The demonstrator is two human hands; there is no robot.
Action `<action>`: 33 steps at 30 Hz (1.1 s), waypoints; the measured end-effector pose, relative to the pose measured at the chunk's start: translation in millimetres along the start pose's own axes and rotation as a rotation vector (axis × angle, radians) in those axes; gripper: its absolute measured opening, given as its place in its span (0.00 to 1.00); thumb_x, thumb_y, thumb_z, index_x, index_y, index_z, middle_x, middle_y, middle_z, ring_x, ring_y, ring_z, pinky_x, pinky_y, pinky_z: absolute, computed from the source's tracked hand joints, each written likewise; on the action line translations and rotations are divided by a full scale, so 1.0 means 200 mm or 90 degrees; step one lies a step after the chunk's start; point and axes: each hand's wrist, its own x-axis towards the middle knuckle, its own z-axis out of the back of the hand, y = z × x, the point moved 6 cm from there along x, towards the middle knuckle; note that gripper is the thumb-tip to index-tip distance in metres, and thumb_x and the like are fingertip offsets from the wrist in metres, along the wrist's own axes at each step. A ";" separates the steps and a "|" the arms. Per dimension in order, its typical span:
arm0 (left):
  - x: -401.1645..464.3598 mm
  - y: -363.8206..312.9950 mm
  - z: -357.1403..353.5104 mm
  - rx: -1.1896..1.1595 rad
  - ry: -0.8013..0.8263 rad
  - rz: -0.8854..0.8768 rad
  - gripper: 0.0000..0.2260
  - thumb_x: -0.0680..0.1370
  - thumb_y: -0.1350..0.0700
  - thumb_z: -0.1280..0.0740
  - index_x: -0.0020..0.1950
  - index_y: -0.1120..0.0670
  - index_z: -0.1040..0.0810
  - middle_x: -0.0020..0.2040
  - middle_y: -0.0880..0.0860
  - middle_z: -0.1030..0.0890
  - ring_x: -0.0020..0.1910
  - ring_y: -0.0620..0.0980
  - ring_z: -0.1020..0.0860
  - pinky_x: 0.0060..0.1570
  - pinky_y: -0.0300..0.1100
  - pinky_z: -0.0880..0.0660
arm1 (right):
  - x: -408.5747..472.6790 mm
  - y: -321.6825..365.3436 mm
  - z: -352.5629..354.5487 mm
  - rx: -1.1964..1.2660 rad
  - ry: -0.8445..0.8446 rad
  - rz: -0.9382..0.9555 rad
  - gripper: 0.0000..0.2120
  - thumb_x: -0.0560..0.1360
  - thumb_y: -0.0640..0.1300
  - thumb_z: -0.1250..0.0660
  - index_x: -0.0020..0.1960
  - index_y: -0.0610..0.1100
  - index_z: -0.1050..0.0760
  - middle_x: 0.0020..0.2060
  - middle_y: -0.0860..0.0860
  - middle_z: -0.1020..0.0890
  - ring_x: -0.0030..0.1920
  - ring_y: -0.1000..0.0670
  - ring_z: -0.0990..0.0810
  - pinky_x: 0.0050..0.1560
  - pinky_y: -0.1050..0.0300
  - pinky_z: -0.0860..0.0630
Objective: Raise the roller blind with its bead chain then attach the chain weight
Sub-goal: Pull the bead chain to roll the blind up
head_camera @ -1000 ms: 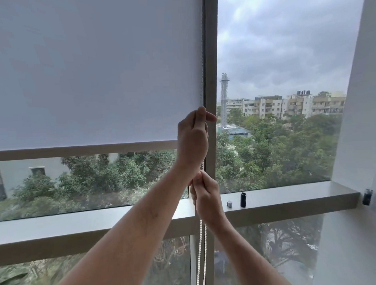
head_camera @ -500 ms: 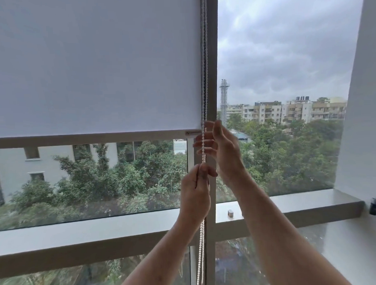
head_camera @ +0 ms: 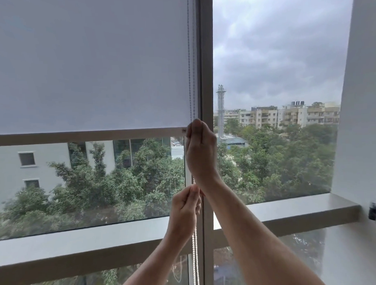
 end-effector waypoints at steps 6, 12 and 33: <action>0.11 0.01 0.12 0.067 -0.042 0.004 0.25 0.76 0.35 0.46 0.40 0.47 0.14 0.33 0.60 0.18 0.32 0.54 0.20 0.35 0.44 0.22 | -0.04 -0.04 0.06 0.009 -0.008 0.022 0.19 0.85 0.44 0.47 0.38 0.41 0.30 0.27 0.53 0.32 0.25 0.50 0.35 0.23 0.60 0.39; 0.40 -0.37 0.05 0.026 -0.042 -0.097 0.20 0.84 0.47 0.47 0.48 0.54 0.18 0.35 0.49 0.17 0.36 0.42 0.19 0.33 0.33 0.24 | -0.04 -0.02 0.08 -0.011 -0.015 0.027 0.17 0.84 0.45 0.47 0.38 0.51 0.28 0.31 0.54 0.21 0.31 0.56 0.21 0.30 0.58 0.23; 0.39 -0.68 -0.22 -0.038 -0.087 -0.132 0.16 0.84 0.54 0.42 0.37 0.52 0.24 0.24 0.46 0.32 0.21 0.42 0.37 0.23 0.38 0.41 | -0.24 -0.24 0.22 0.096 0.178 -0.172 0.24 0.83 0.54 0.46 0.37 0.41 0.27 0.26 0.50 0.27 0.27 0.53 0.31 0.29 0.58 0.33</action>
